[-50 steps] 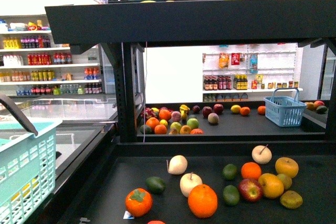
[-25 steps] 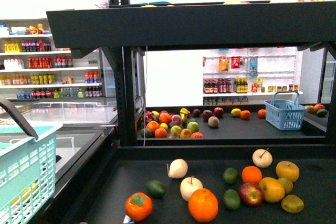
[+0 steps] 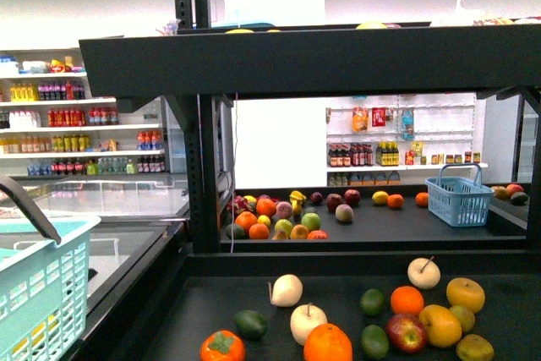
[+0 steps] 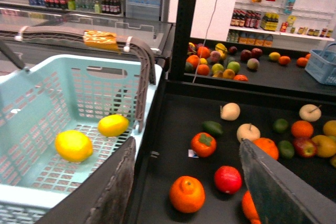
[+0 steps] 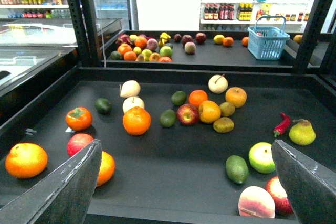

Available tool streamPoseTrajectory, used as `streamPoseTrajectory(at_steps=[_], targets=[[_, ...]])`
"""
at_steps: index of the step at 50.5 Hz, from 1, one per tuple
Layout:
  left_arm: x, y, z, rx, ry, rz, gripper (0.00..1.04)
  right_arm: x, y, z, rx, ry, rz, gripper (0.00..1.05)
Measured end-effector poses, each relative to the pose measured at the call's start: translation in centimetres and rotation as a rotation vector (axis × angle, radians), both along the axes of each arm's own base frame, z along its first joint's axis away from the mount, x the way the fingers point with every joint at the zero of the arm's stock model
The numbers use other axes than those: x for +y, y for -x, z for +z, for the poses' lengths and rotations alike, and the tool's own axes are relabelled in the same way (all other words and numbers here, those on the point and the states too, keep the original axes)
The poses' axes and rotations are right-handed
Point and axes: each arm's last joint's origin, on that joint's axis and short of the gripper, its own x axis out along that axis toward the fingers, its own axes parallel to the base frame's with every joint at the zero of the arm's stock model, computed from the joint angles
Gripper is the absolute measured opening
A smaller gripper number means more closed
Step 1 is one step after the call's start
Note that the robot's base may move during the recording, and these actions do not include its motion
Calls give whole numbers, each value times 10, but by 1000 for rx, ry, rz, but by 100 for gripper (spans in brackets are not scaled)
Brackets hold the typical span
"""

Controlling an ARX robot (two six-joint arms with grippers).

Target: Pick lemon from shelf

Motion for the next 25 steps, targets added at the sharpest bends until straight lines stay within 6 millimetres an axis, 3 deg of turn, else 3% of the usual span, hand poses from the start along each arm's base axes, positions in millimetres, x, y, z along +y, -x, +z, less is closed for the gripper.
streamPoseTrajectory(at_steps=[8,25], targets=[[0,8,-28,11,-21,-2,2,0,0,0,0,0,0,97],[0,17,-52,1,-28,-1,2,0,0,0,0,0,0,97]])
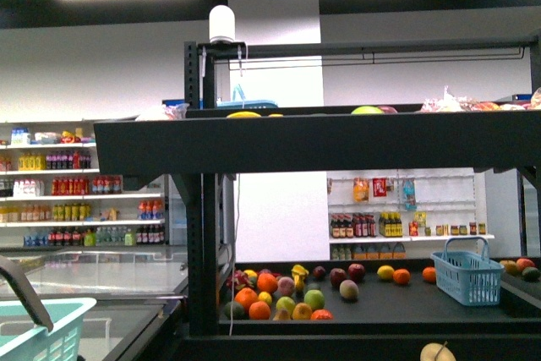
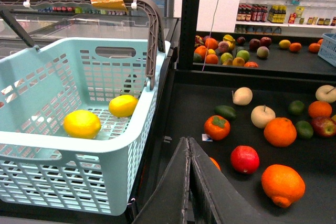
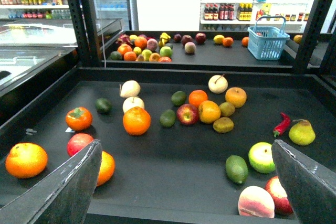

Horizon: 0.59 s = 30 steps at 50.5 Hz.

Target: Pick lemon from shelf

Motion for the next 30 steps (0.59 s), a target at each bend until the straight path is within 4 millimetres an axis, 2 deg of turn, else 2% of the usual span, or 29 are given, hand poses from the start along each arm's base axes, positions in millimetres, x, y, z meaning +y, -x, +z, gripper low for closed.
streamPoseTrajectory(at_steps=[30], targets=[[0,16,-24,2,-1,-2,2,0,0,0,0,0,2,97]])
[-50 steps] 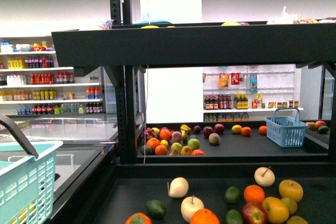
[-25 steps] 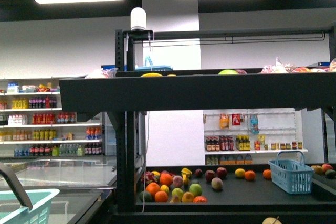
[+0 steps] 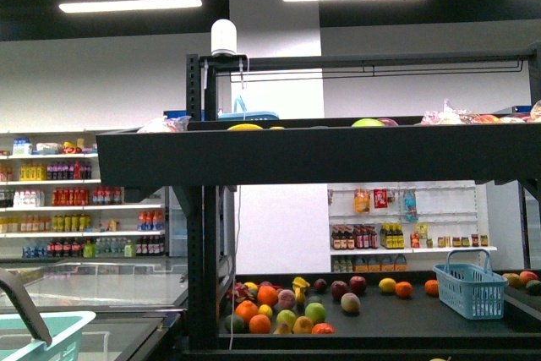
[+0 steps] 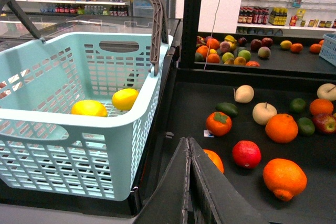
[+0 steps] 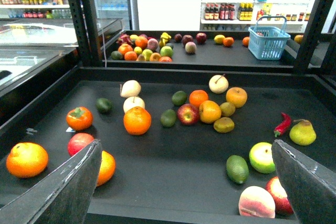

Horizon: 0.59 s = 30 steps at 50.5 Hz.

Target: Pick lemon from shelf

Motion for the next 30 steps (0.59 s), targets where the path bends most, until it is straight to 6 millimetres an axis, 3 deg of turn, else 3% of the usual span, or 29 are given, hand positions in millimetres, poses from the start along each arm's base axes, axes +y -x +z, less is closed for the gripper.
streamPoseTrajectory(at_steps=[8,20,30], targets=[[0,0,0,-3,1,1,4,0,0,0,0,0,1,97],[0,0,0,-3,0,1,65,0,0,0,0,0,1,97],[0,0,0,-3,0,2,99,0,0,0,0,0,1,97]])
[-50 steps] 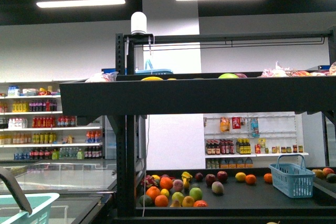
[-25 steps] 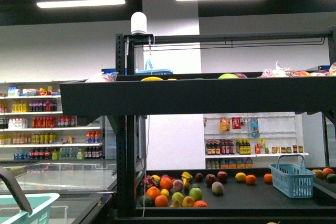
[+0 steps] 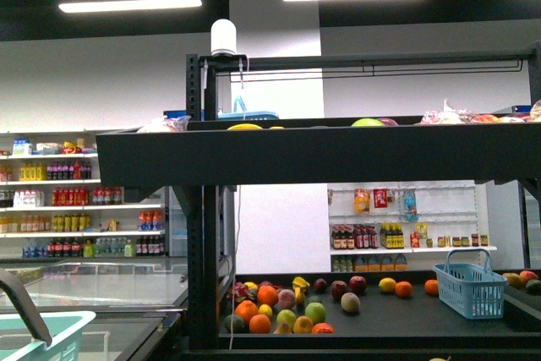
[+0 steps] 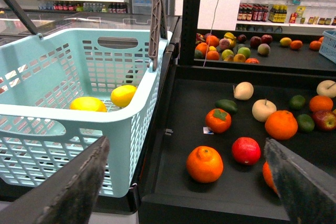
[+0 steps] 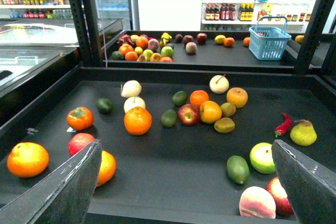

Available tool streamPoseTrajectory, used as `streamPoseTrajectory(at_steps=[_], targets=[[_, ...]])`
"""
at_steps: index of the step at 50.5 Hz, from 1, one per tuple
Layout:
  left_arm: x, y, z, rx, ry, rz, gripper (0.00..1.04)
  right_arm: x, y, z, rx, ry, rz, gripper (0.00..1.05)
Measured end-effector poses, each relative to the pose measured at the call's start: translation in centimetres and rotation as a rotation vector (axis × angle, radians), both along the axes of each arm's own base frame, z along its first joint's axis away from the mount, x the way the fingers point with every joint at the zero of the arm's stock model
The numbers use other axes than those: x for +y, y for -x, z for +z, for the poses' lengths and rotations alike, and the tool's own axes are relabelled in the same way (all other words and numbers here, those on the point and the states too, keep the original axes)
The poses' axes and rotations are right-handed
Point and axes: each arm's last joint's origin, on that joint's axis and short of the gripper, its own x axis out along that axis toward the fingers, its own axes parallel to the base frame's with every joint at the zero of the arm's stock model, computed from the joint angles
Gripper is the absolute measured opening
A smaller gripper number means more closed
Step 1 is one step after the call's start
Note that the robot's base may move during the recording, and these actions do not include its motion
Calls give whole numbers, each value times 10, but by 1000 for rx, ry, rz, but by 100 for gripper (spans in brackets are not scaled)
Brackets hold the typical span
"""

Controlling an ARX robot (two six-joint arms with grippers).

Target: Pick lemon from shelf

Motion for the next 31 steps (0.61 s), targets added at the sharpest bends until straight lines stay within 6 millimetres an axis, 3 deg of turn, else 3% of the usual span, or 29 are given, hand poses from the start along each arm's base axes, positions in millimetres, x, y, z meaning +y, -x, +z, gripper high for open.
streamPoseTrajectory(at_steps=[31], targets=[[0,0,0,0,-2,0,97,0,0,0,0,0,0,97]])
